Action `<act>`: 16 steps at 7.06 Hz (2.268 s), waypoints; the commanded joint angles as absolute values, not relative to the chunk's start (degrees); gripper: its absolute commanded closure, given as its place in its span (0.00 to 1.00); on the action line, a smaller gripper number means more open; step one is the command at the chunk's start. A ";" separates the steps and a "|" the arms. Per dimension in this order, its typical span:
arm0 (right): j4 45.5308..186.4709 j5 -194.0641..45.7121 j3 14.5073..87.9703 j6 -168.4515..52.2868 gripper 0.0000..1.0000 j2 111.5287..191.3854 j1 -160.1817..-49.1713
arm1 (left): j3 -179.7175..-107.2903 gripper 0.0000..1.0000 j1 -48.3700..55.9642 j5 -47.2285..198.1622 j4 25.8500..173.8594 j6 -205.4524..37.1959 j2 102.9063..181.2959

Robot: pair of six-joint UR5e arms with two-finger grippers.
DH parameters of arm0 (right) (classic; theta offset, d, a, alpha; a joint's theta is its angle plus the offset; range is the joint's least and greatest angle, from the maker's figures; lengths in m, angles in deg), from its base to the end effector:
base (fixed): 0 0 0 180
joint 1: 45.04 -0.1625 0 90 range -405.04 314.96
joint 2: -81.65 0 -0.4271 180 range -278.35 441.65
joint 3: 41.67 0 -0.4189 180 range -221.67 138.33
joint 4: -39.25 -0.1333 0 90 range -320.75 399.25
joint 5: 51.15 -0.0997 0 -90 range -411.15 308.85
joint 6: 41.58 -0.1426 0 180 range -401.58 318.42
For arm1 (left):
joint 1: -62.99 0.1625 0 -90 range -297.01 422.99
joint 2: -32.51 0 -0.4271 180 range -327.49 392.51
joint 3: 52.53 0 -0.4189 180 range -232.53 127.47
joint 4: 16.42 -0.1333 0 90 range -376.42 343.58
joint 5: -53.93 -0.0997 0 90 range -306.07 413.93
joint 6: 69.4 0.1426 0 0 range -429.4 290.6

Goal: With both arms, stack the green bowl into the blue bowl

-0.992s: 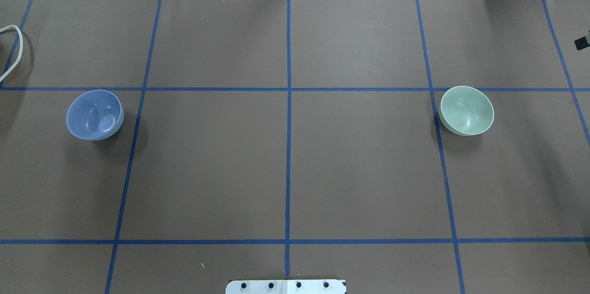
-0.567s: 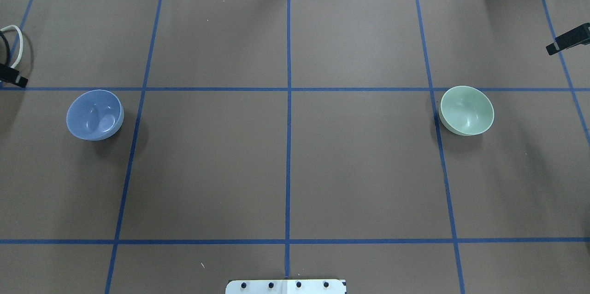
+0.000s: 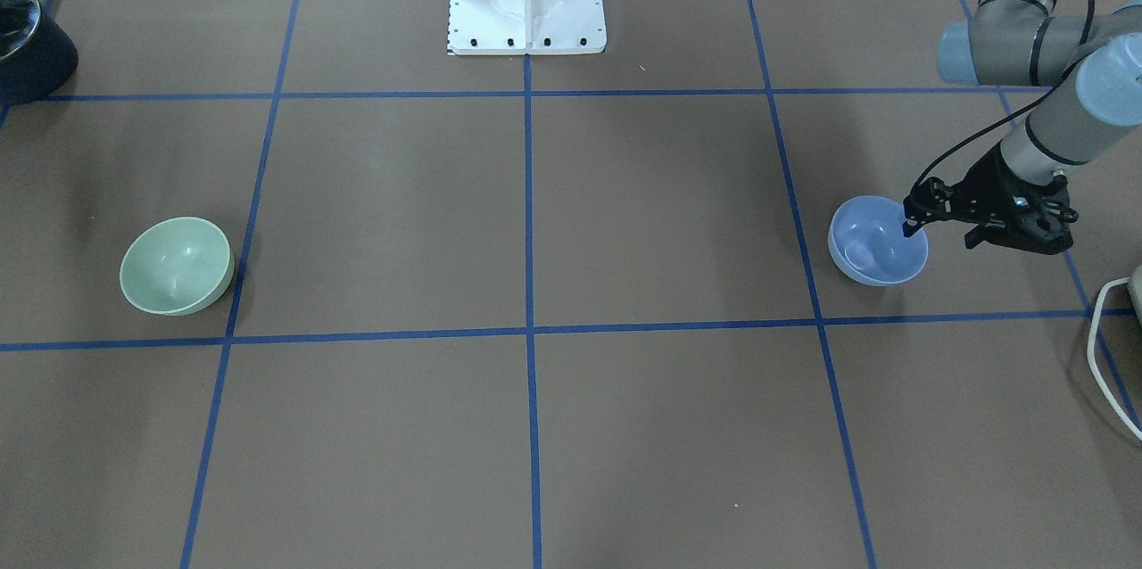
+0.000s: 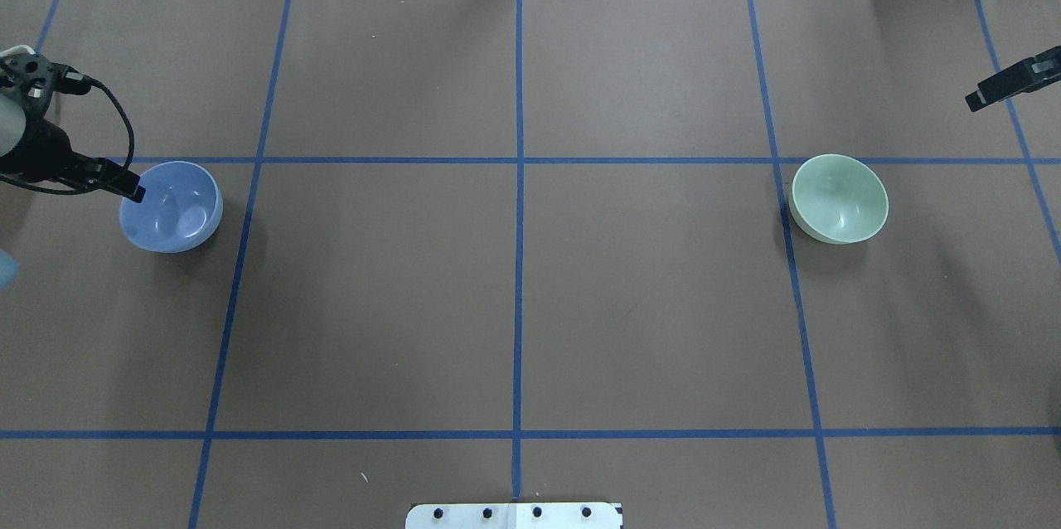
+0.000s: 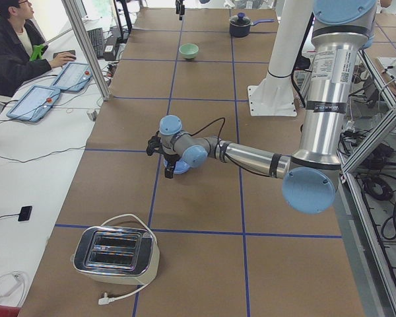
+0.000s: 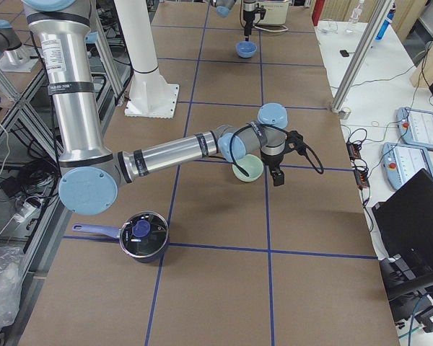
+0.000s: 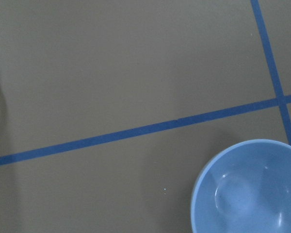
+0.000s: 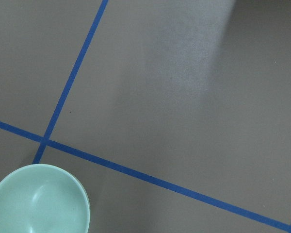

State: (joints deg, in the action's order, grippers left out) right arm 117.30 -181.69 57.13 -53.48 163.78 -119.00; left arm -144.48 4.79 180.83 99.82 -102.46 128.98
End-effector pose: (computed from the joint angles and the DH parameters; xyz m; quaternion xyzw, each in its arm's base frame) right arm -0.1265 -0.5871 0.5128 0.1440 -0.3817 -0.1184 0.9053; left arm 0.2806 -0.5430 0.5626 0.0765 0.4065 0.0843 0.9065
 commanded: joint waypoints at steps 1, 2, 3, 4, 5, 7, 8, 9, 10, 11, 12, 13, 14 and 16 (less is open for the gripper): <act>117.30 -181.67 57.12 -53.45 0.00 163.83 -118.96 | -142.01 0.78 5.25 180.76 100.03 -102.45 130.77; 117.30 -181.67 57.12 -53.53 0.00 163.74 -118.79 | -141.92 0.96 5.25 180.76 100.03 -102.44 130.68; 117.30 -181.67 57.12 -53.71 0.00 163.74 -118.70 | -141.92 1.00 5.25 180.76 100.03 -102.62 130.68; 117.30 -181.67 57.12 -53.80 0.00 163.74 -118.61 | -142.01 1.00 5.16 180.76 100.03 -102.62 130.77; 117.30 -181.67 57.12 -53.80 0.00 163.83 -118.52 | -142.70 1.00 5.16 180.93 100.03 -103.06 130.77; 117.30 -181.76 57.12 -53.89 0.00 163.83 -118.52 | -147.18 1.00 5.16 183.99 98.81 -105.67 131.64; 117.30 -181.76 57.03 -53.89 0.00 163.83 -118.52 | -147.28 1.00 5.16 183.92 97.76 -111.18 135.04; 117.30 -181.76 57.03 -53.89 0.00 163.83 -118.52 | -147.45 1.00 5.25 183.84 93.48 -114.19 139.95; 117.30 -181.67 56.95 -53.89 0.00 163.83 -118.43 | -147.37 1.00 8.21 183.14 88.39 -118.05 145.65; 117.30 -181.76 57.03 -53.89 0.00 163.91 -118.35 | -147.28 1.00 12.50 179.91 84.77 -121.57 150.32; 117.21 -181.76 57.03 -53.89 0.00 163.83 -118.35 | -146.67 1.00 16.81 176.49 82.74 -125.43 154.28; 117.30 -181.76 57.03 -53.89 0.00 163.83 -118.08 | -145.88 1.00 20.07 175.06 82.37 -128.78 156.67; 117.21 -181.85 57.03 -53.97 0.00 163.91 -117.91 | -145.53 1.00 21.84 173.65 82.36 -130.29 158.52; 117.21 -181.85 57.12 -53.89 0.00 164.00 -117.82 | -145.61 1.00 25.01 172.07 82.36 -132.06 160.29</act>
